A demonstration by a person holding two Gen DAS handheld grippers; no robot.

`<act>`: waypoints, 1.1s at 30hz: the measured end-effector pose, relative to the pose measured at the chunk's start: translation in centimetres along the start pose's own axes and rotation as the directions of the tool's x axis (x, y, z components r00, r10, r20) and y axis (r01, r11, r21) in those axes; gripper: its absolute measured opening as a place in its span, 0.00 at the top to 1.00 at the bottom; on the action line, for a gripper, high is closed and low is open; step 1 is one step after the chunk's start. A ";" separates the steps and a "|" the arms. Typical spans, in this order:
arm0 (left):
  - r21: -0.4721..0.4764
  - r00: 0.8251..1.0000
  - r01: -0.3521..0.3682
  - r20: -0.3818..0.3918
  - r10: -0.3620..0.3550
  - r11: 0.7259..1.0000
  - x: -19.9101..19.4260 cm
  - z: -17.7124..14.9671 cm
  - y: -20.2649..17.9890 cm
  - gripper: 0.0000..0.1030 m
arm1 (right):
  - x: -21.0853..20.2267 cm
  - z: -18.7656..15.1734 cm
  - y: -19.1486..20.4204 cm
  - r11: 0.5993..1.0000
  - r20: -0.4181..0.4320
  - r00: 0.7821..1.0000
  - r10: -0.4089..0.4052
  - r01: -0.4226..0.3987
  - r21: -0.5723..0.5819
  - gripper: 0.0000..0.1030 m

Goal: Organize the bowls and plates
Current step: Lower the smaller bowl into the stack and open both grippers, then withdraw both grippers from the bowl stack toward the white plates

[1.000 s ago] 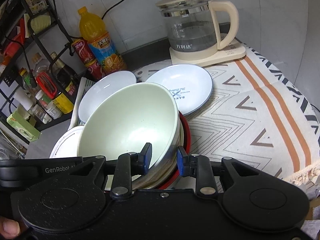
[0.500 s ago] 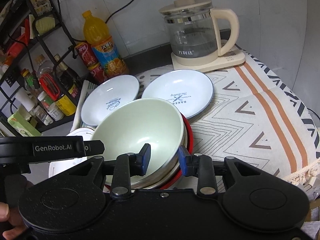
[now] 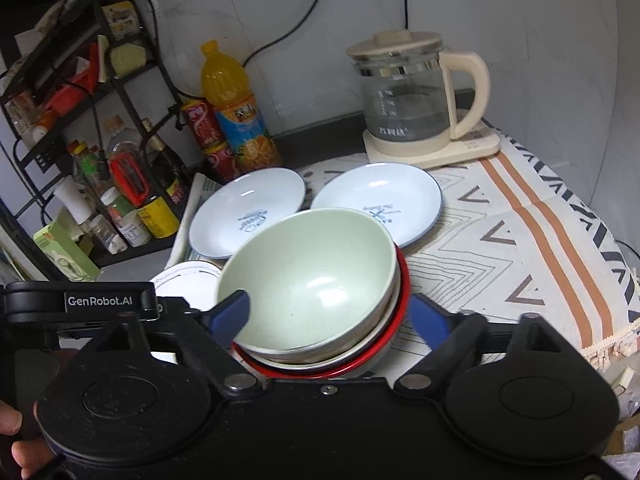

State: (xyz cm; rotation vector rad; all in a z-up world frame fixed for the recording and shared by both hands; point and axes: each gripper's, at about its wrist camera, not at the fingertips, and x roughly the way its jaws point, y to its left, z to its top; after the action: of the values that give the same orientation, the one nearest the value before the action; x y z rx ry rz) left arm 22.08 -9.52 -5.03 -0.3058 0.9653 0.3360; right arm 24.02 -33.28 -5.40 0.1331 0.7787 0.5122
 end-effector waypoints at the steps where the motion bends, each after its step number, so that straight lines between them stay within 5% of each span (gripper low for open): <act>1: -0.011 1.000 -0.009 0.003 0.009 1.000 -0.2 -0.1 0.5 0.14 | -0.1 0.0 0.1 1.000 0.006 1.000 0.003 -0.003 -0.003 0.06; 8: -0.047 0.999 -0.035 0.039 0.037 0.998 -2.1 -0.9 2.9 0.00 | -0.5 -0.3 1.2 1.000 0.012 1.000 0.025 -0.025 -0.015 0.00; 33: -0.142 0.993 -0.104 0.044 0.111 0.984 -5.4 -2.5 9.5 0.00 | 1.2 -1.2 7.8 0.977 -0.078 0.985 0.151 -0.161 -0.142 0.00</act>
State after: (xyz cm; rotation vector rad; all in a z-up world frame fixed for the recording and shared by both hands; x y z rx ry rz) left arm 13.53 -2.68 -2.81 -0.3714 0.9105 0.5100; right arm 20.85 -26.00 -4.64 0.0395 0.7967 0.7251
